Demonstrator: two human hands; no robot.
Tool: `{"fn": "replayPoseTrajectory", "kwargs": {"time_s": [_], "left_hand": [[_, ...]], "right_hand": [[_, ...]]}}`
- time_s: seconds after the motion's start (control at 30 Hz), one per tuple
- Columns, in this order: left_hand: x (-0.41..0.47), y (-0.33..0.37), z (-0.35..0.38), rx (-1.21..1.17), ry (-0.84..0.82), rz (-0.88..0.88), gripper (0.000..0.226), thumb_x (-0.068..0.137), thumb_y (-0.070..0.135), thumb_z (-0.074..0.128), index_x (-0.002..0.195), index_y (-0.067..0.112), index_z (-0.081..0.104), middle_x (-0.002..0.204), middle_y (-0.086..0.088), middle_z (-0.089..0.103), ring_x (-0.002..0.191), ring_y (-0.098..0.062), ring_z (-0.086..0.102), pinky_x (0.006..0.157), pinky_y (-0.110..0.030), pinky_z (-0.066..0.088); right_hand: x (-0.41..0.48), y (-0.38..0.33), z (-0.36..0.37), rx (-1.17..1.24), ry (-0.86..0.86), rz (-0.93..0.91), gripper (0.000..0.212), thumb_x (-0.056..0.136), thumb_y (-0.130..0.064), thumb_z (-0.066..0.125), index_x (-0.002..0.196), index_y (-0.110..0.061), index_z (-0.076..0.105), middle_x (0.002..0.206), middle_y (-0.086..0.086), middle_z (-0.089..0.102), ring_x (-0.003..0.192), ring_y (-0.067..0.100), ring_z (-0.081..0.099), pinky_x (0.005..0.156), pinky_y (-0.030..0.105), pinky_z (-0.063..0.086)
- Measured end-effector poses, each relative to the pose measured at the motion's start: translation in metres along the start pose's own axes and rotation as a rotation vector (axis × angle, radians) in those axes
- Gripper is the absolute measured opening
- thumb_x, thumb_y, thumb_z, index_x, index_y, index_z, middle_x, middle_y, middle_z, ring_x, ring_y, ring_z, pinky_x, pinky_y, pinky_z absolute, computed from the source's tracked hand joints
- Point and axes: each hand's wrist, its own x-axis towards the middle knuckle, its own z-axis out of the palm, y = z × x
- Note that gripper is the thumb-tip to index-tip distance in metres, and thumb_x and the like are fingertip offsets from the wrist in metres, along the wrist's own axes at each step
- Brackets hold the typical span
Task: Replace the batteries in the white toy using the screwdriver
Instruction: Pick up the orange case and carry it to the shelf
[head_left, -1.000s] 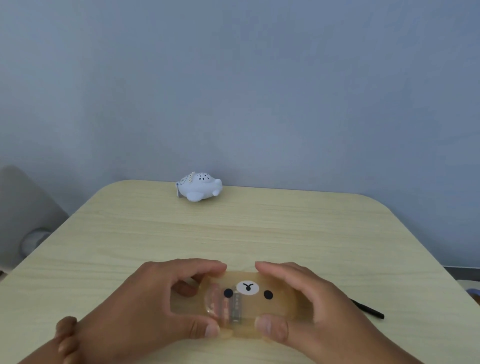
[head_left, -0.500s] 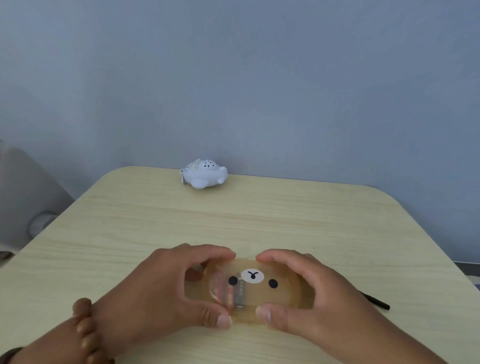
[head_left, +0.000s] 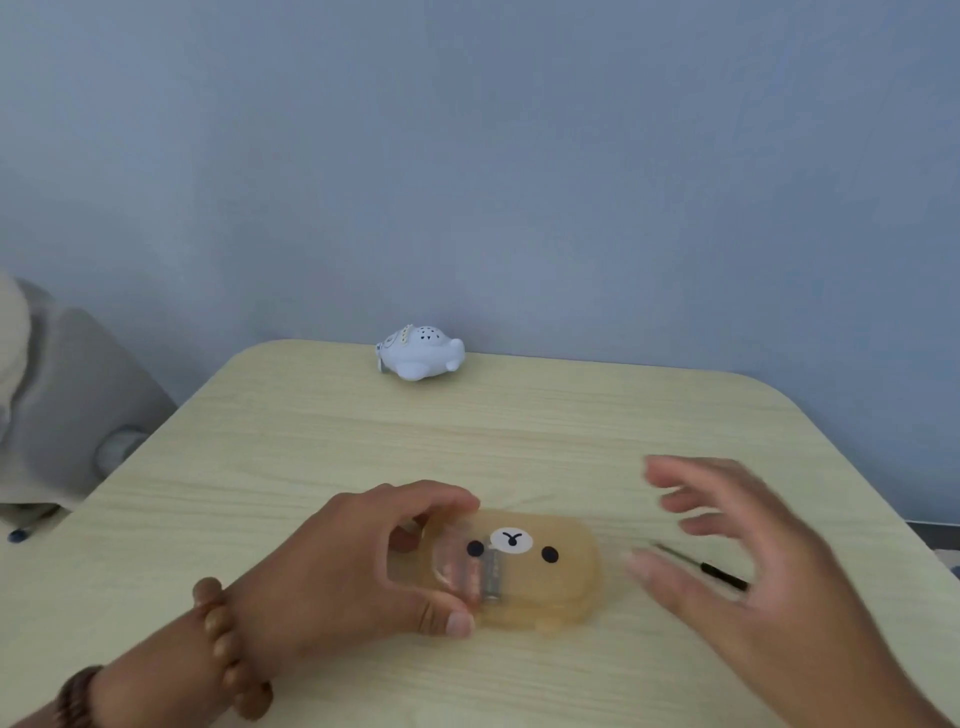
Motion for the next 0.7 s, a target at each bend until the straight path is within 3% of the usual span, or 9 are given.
{"fn": "replayPoseTrajectory", "kwargs": {"time_s": [0.1, 0.2, 0.27, 0.37, 0.43, 0.57, 0.63, 0.7], "left_hand": [[-0.004, -0.004, -0.002, -0.032, 0.008, 0.002, 0.074, 0.048, 0.051, 0.092, 0.113, 0.06, 0.057, 0.115, 0.037, 0.06, 0.106, 0.015, 0.058, 0.086, -0.003, 0.042], [-0.005, -0.006, -0.005, -0.022, 0.006, 0.004, 0.081, 0.045, 0.055, 0.091, 0.115, 0.064, 0.051, 0.115, 0.037, 0.061, 0.106, 0.014, 0.059, 0.088, -0.006, 0.045], [-0.003, -0.006, -0.005, -0.02, 0.009, 0.015, 0.079, 0.045, 0.055, 0.091, 0.114, 0.062, 0.054, 0.115, 0.038, 0.06, 0.105, 0.014, 0.059, 0.088, -0.006, 0.045], [0.0, -0.007, -0.009, -0.017, 0.017, 0.013, 0.079, 0.043, 0.055, 0.092, 0.114, 0.06, 0.056, 0.115, 0.036, 0.062, 0.102, 0.011, 0.062, 0.088, -0.01, 0.048], [0.003, -0.012, -0.018, 0.009, 0.019, -0.008, 0.077, 0.044, 0.052, 0.094, 0.112, 0.056, 0.06, 0.114, 0.037, 0.061, 0.099, 0.011, 0.064, 0.085, -0.011, 0.05], [0.003, -0.029, -0.047, 0.01, 0.064, -0.043, 0.074, 0.042, 0.045, 0.096, 0.108, 0.053, 0.063, 0.11, 0.038, 0.063, 0.091, 0.01, 0.067, 0.082, -0.009, 0.049], [0.005, -0.04, -0.061, -0.002, 0.066, -0.048, 0.074, 0.042, 0.042, 0.097, 0.108, 0.05, 0.065, 0.108, 0.036, 0.065, 0.089, 0.009, 0.069, 0.081, -0.009, 0.049], [0.006, -0.049, -0.077, -0.031, 0.074, -0.047, 0.075, 0.043, 0.04, 0.097, 0.11, 0.049, 0.065, 0.11, 0.034, 0.066, 0.091, 0.008, 0.069, 0.08, -0.011, 0.051]], "right_hand": [[-0.009, 0.031, -0.017, -0.297, 0.028, 0.118, 0.043, 0.068, -0.039, 0.088, 0.104, -0.049, 0.066, 0.12, -0.03, 0.053, 0.11, -0.001, 0.054, 0.091, 0.019, 0.047], [-0.013, 0.047, -0.017, -0.399, -0.03, 0.185, 0.026, 0.067, -0.023, 0.091, 0.077, -0.04, 0.074, 0.105, -0.025, 0.06, 0.103, -0.007, 0.052, 0.085, 0.002, 0.037], [-0.01, 0.049, -0.015, -0.425, -0.022, 0.198, 0.033, 0.07, -0.01, 0.088, 0.067, -0.037, 0.069, 0.084, -0.02, 0.063, 0.09, 0.002, 0.056, 0.078, 0.002, 0.038], [0.004, 0.033, 0.002, -0.464, 0.013, 0.196, 0.029, 0.085, -0.019, 0.074, 0.072, -0.037, 0.056, 0.082, -0.017, 0.06, 0.081, 0.013, 0.056, 0.073, 0.03, 0.049], [0.018, 0.019, 0.019, -0.427, -0.025, 0.169, 0.013, 0.093, -0.032, 0.059, 0.083, -0.034, 0.051, 0.08, -0.013, 0.063, 0.079, 0.012, 0.06, 0.071, 0.038, 0.052], [0.034, -0.007, 0.052, -0.333, -0.07, 0.154, 0.006, 0.092, -0.036, 0.062, 0.095, -0.036, 0.057, 0.085, -0.015, 0.069, 0.085, 0.003, 0.064, 0.075, 0.033, 0.054], [0.041, -0.009, 0.056, -0.327, -0.058, 0.196, 0.007, 0.09, -0.033, 0.064, 0.092, -0.039, 0.06, 0.084, -0.015, 0.07, 0.084, 0.003, 0.066, 0.076, 0.029, 0.054], [0.048, -0.019, 0.052, -0.282, -0.052, 0.256, 0.018, 0.089, -0.025, 0.067, 0.085, -0.041, 0.063, 0.082, -0.018, 0.072, 0.082, 0.003, 0.066, 0.072, 0.016, 0.05]]}}
